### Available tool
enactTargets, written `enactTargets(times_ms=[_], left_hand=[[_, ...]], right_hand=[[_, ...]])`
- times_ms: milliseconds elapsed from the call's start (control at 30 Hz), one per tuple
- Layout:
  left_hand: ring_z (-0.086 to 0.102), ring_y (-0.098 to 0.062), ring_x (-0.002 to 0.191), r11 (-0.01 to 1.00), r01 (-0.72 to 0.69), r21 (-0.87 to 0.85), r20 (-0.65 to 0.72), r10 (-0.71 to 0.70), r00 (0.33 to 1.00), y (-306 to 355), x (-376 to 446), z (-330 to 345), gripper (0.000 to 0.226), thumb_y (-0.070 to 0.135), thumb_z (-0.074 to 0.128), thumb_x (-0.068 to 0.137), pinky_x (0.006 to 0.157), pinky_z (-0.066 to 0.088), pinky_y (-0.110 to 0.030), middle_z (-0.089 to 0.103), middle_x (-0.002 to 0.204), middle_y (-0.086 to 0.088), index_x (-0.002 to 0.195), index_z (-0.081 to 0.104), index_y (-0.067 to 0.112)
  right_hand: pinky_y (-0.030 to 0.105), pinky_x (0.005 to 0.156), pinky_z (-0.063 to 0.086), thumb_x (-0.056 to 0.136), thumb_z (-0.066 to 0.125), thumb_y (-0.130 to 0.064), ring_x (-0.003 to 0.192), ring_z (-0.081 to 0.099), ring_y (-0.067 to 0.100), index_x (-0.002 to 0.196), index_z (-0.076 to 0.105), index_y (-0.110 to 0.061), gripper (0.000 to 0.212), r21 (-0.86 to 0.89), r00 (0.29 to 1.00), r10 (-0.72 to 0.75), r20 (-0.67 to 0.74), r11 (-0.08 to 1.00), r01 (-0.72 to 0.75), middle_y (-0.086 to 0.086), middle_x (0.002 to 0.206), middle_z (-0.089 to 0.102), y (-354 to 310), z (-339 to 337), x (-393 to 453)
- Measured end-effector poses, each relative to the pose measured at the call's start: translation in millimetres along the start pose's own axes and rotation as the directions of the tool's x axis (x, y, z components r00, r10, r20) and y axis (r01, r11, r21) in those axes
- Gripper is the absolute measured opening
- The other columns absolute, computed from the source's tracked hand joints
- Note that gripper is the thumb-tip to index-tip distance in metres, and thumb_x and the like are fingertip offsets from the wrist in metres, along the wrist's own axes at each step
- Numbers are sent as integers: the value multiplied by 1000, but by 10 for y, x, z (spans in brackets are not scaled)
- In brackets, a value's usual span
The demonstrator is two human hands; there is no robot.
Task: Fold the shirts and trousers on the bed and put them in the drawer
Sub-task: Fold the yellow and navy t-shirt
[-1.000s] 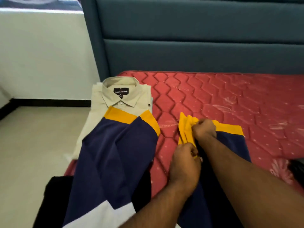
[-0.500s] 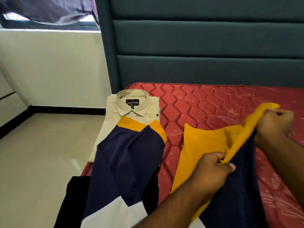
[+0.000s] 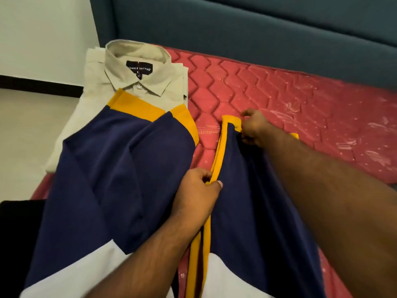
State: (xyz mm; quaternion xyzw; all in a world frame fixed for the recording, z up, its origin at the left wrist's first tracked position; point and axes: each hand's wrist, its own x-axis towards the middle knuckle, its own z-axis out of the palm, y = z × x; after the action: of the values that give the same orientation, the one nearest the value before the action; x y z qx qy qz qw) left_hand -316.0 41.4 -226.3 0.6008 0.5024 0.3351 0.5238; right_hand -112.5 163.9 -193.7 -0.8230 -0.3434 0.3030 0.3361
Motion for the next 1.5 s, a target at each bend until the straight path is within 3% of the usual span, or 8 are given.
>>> enactTargets(times_ms=[167, 367, 567, 1000, 1100, 1200, 1333, 1500], left_hand=[[59, -8, 76, 970, -60, 234, -91, 83, 992, 100, -135, -28, 22, 19, 67, 88, 64, 40, -7, 57, 80, 11, 107, 57, 22], [36, -28, 133, 431, -334, 838, 167, 379, 910, 485, -505, 103, 66, 47, 50, 94, 101, 39, -43, 25, 153, -1, 150, 20, 32], [-16, -27, 149, 182, -355, 917, 350, 57, 935, 259, -734, 366, 76, 68, 22, 94, 110, -10, -66, -18, 162, 1, 153, -11, 34], [-9, -15, 150, 266, -400, 877, 409, 24, 912, 82, -1131, 138, 81, 76, 11, 87, 115, -10, -58, -7, 163, 8, 154, -4, 32], [37, -21, 140, 393, -437, 809, 304, 356, 884, 278, -1440, -114, 59, 55, 34, 92, 114, 19, -57, 42, 151, 0, 143, 44, 27], [57, -21, 116, 629, -374, 682, -48, 548, 835, 165, -1860, -643, 34, 33, 54, 91, 96, 42, -45, 61, 128, -1, 121, 64, 22], [60, -23, 106, 962, 201, 183, -530, -76, 845, -299, -2737, -1374, 28, 31, 64, 89, 92, 50, -44, 62, 117, -4, 116, 61, 23], [66, -23, 85, 905, 389, -170, -299, -424, 855, -215, -2843, -1604, 22, 33, 69, 86, 76, 54, -36, 71, 90, -5, 98, 70, 14]], right_hand=[[20, 41, 47, 90, 59, 1, 57, 49, 15, 134, 48, -20, 50, 0, 982, -183, 48, 983, 184, 7, 98, 56, -25, -231, -161], [22, 88, 39, 92, 58, -30, 110, 60, 20, 115, 68, -14, 30, -390, 811, -584, -33, 755, 528, 3, 117, 67, 674, -677, -801], [61, 113, -4, 93, 25, -70, 150, -1, 26, 150, 22, -41, 64, -726, 885, -401, 237, 532, 436, -8, 162, 5, 1019, -665, -959], [54, 116, -7, 86, 19, -77, 150, -5, 20, 152, 19, -37, 77, -642, 864, -448, 230, 598, 481, -7, 163, 1, 1250, -748, -1340], [53, 116, -7, 72, -3, -86, 150, -3, 19, 151, 17, -41, 94, -655, 809, -455, 373, 488, 577, -7, 163, 5, 1356, -578, -2008], [58, 114, 9, 86, 17, -69, 146, 22, 29, 146, 40, -25, 78, -679, 814, -568, 119, 551, 484, 4, 157, 29, 1369, -526, -2615], [49, 109, 37, 93, 38, -51, 130, 48, 26, 128, 58, -19, 52, -345, 769, -628, 116, 701, 624, 5, 137, 55, 1374, -24, -4154], [48, 110, 20, 99, 21, -59, 140, 37, 26, 138, 50, -27, 58, -553, 692, -583, 425, 438, 709, 4, 150, 42, 1716, 426, -4871]])
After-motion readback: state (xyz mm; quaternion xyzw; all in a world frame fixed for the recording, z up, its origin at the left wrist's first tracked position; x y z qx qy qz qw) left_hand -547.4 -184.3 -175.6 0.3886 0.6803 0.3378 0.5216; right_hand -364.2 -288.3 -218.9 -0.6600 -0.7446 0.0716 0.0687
